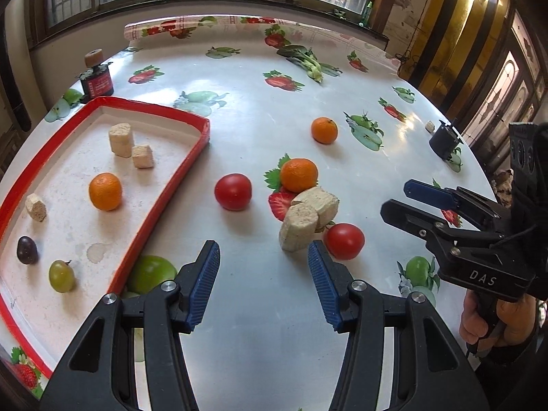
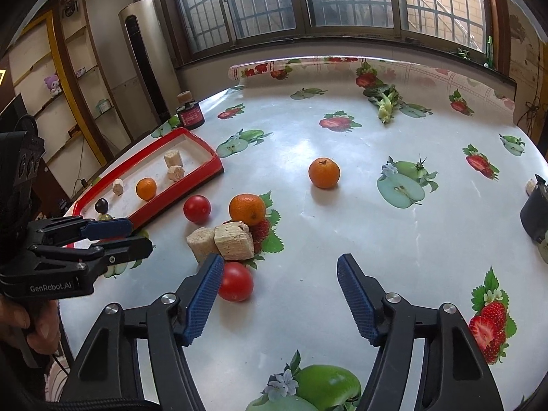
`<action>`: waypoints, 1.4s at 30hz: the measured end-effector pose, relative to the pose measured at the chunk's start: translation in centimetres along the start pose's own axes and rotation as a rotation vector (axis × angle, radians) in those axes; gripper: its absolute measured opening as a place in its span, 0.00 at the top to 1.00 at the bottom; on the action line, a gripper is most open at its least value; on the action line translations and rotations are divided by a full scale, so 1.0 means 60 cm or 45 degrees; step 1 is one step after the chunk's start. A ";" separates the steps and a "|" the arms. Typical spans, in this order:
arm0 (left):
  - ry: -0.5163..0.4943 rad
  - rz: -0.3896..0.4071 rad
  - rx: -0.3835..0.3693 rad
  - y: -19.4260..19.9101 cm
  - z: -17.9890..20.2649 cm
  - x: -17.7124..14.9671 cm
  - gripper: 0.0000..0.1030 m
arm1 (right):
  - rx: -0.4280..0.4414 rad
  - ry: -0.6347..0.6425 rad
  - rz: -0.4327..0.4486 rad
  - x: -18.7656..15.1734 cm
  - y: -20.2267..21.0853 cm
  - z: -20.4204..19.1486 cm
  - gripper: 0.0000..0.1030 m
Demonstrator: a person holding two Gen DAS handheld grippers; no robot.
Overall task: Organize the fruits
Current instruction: 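Move both grippers back toward the blocks and tomatoes beside the tray, then grasp the cylindrical wooden block with the left gripper while the right gripper grasps a red tomato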
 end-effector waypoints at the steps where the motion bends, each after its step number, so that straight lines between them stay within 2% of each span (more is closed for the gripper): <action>1: -0.011 -0.002 -0.009 -0.006 0.006 0.002 0.49 | 0.001 -0.003 -0.009 0.002 -0.004 0.003 0.39; 9: -0.083 -0.041 -0.047 -0.053 0.041 0.018 0.51 | 0.003 -0.008 -0.040 -0.005 -0.016 0.019 0.41; 10: -0.091 -0.042 -0.053 -0.059 0.045 0.020 0.54 | 0.002 -0.018 -0.043 -0.008 -0.016 0.023 0.41; 11: -0.098 -0.047 -0.063 -0.064 0.048 0.021 0.65 | 0.002 -0.026 -0.044 -0.009 -0.016 0.027 0.41; 12: -0.099 -0.057 -0.083 -0.069 0.052 0.022 0.72 | 0.001 -0.033 -0.046 -0.011 -0.015 0.031 0.41; 14: -0.096 -0.054 -0.098 -0.072 0.053 0.024 0.76 | 0.002 -0.042 -0.050 -0.013 -0.015 0.035 0.41; 19: -0.084 -0.031 -0.081 -0.060 0.033 0.022 0.76 | 0.053 -0.009 -0.069 -0.015 -0.021 0.015 0.43; 25: -0.040 -0.012 -0.062 -0.039 0.002 0.019 0.76 | 0.119 0.075 -0.146 -0.025 -0.059 -0.034 0.45; 28: -0.027 0.001 -0.061 -0.027 -0.007 0.018 0.76 | 0.175 0.079 -0.184 -0.029 -0.080 -0.051 0.55; 30: -0.022 0.012 -0.059 -0.018 -0.014 0.018 0.76 | 0.204 0.088 -0.199 -0.030 -0.084 -0.065 0.69; 32: -0.012 0.021 -0.056 -0.010 -0.022 0.016 0.76 | 0.163 0.124 -0.203 -0.030 -0.084 -0.073 0.69; 42: 0.047 0.072 -0.014 0.031 -0.076 0.006 0.76 | 0.166 0.093 -0.178 -0.026 -0.070 -0.083 0.70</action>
Point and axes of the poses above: each gripper's, at about its wrist camera, not at the fingertips, and y roughly against the way its jaws point, z to its right, x to its top, the point moved 6 cm from there along -y, roughly the way its jaws point, and after that the axes turned 7 degrees about x, right-handed, at the moved point
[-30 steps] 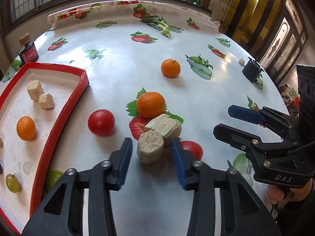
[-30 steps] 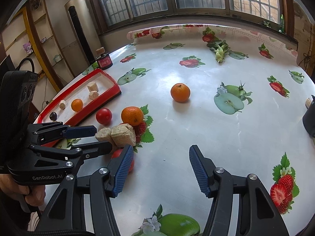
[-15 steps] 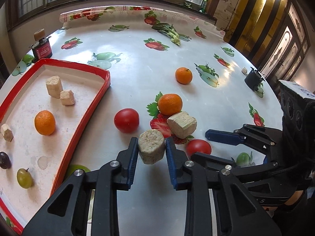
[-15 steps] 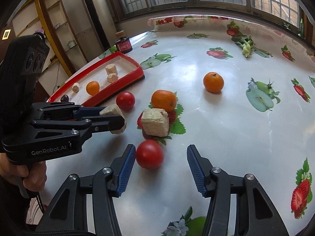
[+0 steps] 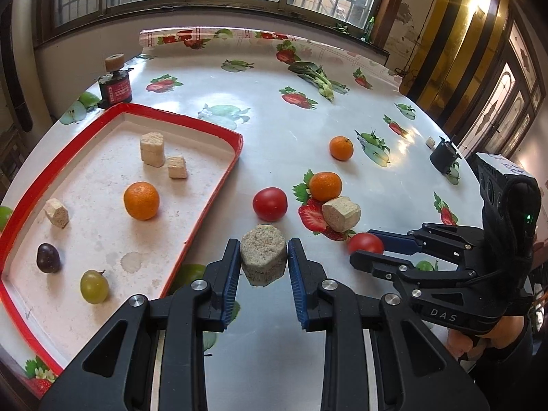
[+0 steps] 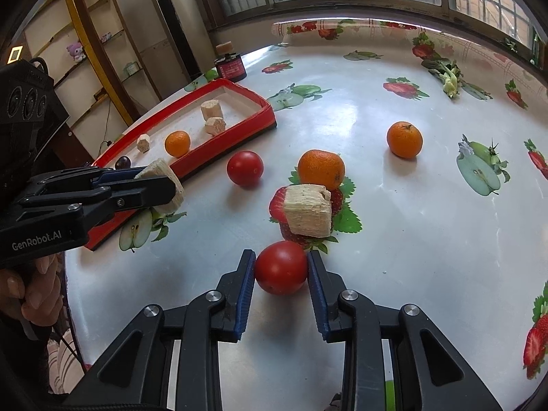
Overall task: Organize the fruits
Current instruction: 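Grasp the cylindrical wooden block with the left gripper while the right gripper grasps a red tomato, then carry the block and tomato over the red tray with both grippers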
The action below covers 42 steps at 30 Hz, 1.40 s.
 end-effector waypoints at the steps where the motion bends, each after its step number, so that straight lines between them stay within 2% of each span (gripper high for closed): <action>1: 0.007 0.006 0.007 0.004 -0.007 0.000 0.76 | 0.000 0.008 0.007 0.003 0.004 -0.005 0.70; 25: 0.158 0.054 0.136 0.054 -0.138 -0.027 0.76 | 0.094 0.160 0.056 0.082 -0.028 -0.128 0.70; 42: 0.258 0.061 0.206 0.071 -0.233 -0.044 0.76 | 0.125 0.187 0.050 0.126 -0.067 -0.158 0.70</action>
Point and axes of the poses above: each gripper's, at about its wrist camera, not at the fingertips, and y roughly against the way its jaws point, z to its right, x to its top, the point moved 6 cm from there along -y, roughly the way its jaws point, and after that the axes turned 7 degrees about x, right-handed, at the moved point
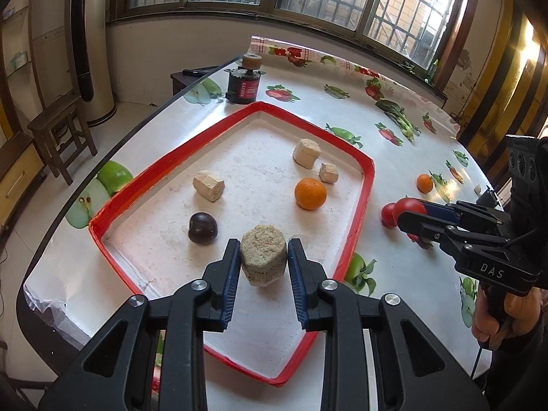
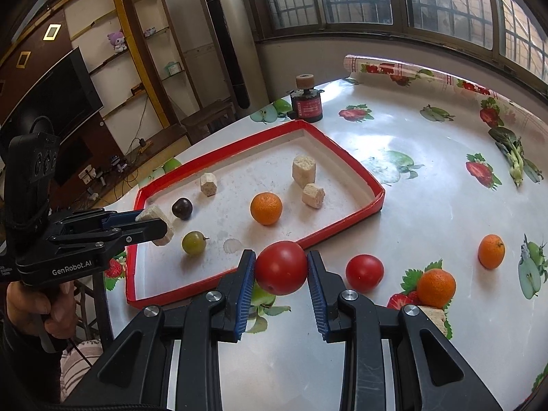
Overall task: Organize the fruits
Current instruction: 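Carry the block and tomato over the red tray with both grippers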
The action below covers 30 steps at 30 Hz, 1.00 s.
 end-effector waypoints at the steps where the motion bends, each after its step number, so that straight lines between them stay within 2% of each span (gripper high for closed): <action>1: 0.008 0.001 0.006 0.000 -0.007 0.000 0.76 | 0.006 0.001 -0.002 0.003 -0.004 -0.002 0.70; 14: 0.142 -0.018 0.067 -0.033 -0.101 0.025 0.76 | 0.059 0.059 -0.086 0.029 -0.087 -0.031 0.70; 21: 0.185 -0.031 0.109 -0.067 -0.130 0.043 0.75 | 0.080 0.089 -0.133 0.027 -0.122 -0.045 0.70; 30: 0.179 -0.091 0.120 -0.100 -0.134 0.027 0.75 | 0.046 0.115 -0.183 0.017 -0.152 -0.043 0.70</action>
Point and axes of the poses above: each gripper's, at about its wrist camera, not at the fingertips, and y roughly against the way its jaws point, z to its right, x to its top, the point moved 6 cm from there along -y, roughly the way its jaws point, and after that the axes turned 7 degrees about x, right-handed, at the moved point
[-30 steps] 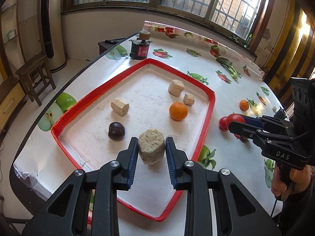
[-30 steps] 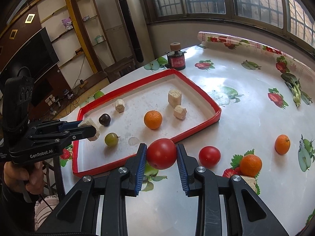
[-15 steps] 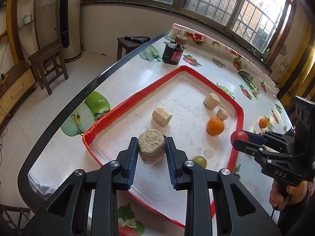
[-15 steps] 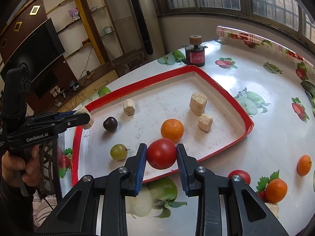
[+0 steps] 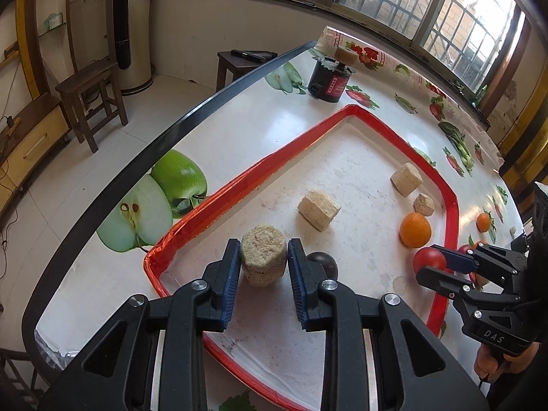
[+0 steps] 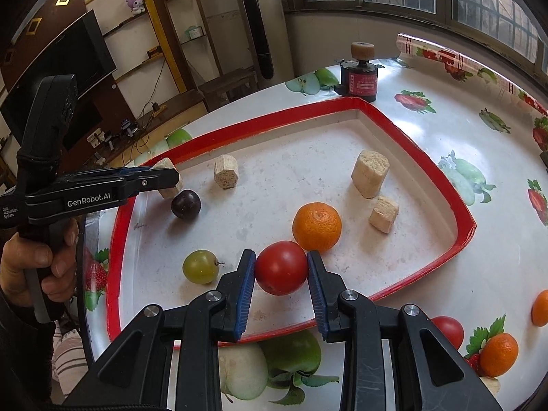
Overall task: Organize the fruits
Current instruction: 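Carry the block and tomato over the red tray with both grippers, then open both grippers to release the block and tomato into the tray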
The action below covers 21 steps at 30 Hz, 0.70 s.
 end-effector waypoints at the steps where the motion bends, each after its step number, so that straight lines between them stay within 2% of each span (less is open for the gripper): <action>1: -0.001 0.005 -0.002 0.001 0.000 0.000 0.75 | -0.005 0.003 -0.006 -0.001 -0.003 0.001 0.70; 12: -0.025 -0.018 0.052 0.000 0.008 -0.005 0.74 | -0.027 0.001 -0.021 -0.008 -0.009 0.002 0.68; 13: -0.029 -0.018 0.061 0.002 0.008 -0.006 0.74 | -0.028 0.002 -0.020 -0.009 -0.007 0.001 0.68; 14: -0.030 -0.017 0.070 0.004 0.008 -0.006 0.68 | -0.028 0.003 -0.018 -0.009 -0.004 0.000 0.68; 15: -0.031 -0.012 0.077 0.006 0.007 -0.006 0.62 | -0.030 0.003 -0.012 -0.009 -0.001 -0.001 0.62; 17: -0.031 0.004 0.085 0.014 0.007 -0.006 0.61 | -0.040 0.010 0.010 -0.009 0.012 -0.004 0.55; 21: -0.035 0.027 0.088 0.030 0.013 -0.005 0.61 | -0.045 0.008 0.054 -0.006 0.042 -0.007 0.54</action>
Point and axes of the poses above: each gripper's, at about its wrist camera, not at the fingertips, and y roughly against the way its jaws point, z to its right, x to its top, the point moved 6 cm from there along -y, roughly the way its jaws point, and after that the axes turned 7 degrees about x, right-handed, at the moved point
